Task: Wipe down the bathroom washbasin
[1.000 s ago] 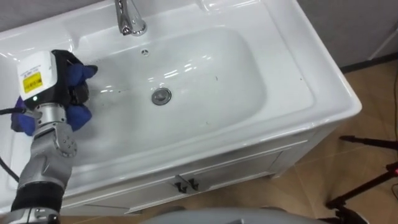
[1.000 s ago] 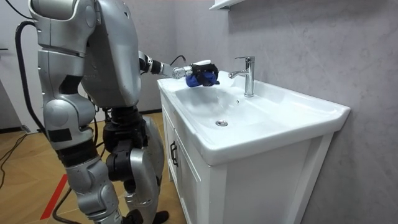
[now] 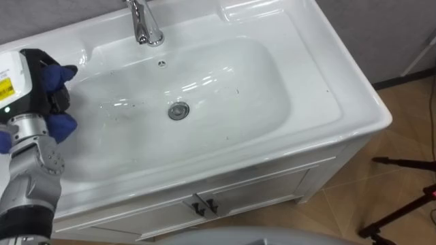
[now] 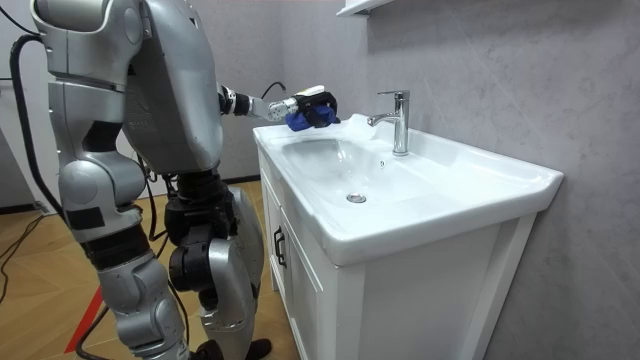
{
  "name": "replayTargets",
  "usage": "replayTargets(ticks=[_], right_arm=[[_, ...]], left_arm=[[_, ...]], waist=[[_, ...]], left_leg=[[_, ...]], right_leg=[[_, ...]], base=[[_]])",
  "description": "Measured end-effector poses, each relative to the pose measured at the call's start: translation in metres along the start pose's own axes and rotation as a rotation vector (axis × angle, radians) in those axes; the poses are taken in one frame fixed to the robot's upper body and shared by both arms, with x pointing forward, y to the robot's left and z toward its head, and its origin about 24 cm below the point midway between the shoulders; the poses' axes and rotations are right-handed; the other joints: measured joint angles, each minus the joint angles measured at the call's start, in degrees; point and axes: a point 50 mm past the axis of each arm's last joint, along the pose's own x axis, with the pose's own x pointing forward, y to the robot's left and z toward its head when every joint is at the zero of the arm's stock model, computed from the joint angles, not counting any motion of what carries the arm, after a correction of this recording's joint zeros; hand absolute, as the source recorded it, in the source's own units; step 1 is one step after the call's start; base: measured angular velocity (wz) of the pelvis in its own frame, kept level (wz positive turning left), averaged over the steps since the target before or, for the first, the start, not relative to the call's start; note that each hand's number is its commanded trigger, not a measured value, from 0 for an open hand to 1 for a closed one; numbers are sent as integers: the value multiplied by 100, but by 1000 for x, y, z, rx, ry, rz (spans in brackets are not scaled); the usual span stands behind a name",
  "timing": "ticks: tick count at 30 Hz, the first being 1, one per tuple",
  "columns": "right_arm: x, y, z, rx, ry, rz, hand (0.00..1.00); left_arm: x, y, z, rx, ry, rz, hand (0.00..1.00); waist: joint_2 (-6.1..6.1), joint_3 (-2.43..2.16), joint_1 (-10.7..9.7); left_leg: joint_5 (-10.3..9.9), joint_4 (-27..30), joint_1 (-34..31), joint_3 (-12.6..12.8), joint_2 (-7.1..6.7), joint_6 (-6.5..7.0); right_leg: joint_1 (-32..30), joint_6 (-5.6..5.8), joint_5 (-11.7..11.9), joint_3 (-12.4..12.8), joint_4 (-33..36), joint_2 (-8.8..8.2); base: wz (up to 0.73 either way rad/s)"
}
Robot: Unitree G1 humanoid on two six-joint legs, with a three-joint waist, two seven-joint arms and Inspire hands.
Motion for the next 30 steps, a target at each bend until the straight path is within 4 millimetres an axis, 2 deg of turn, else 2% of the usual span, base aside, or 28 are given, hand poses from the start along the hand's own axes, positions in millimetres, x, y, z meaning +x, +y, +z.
replayTargets(ticks=[6, 15, 22, 30], right_arm=[[0, -3, 1, 2, 1, -4, 0], [2, -4, 9, 19, -19, -10, 0], [1, -4, 5, 51, -8, -7, 0], [1, -4, 6, 53, -11, -7, 0]], left_arm=[[-3, 3, -11, 22, 48, 23, 100], [-17, -3, -24, 46, 88, -23, 100], [-26, -6, -33, 71, 114, -55, 100], [-27, -7, -35, 72, 120, -73, 100]], waist=[[30, -4, 121], [55, 10, 106], [44, 7, 121], [47, -10, 155]], left_leg=[[0, -11, -14, -44, -14, 0], [1, -28, 44, -86, -33, 0], [0, -15, 24, -96, -31, 0], [0, -4, 18, -96, -27, 0]], right_leg=[[3, -1, -2, -14, -3, 2], [78, 6, -8, -57, -31, -4], [68, -1, -15, -91, -27, -8], [60, -5, -18, -87, -19, -7]], base=[[3], [2], [0], [0]])
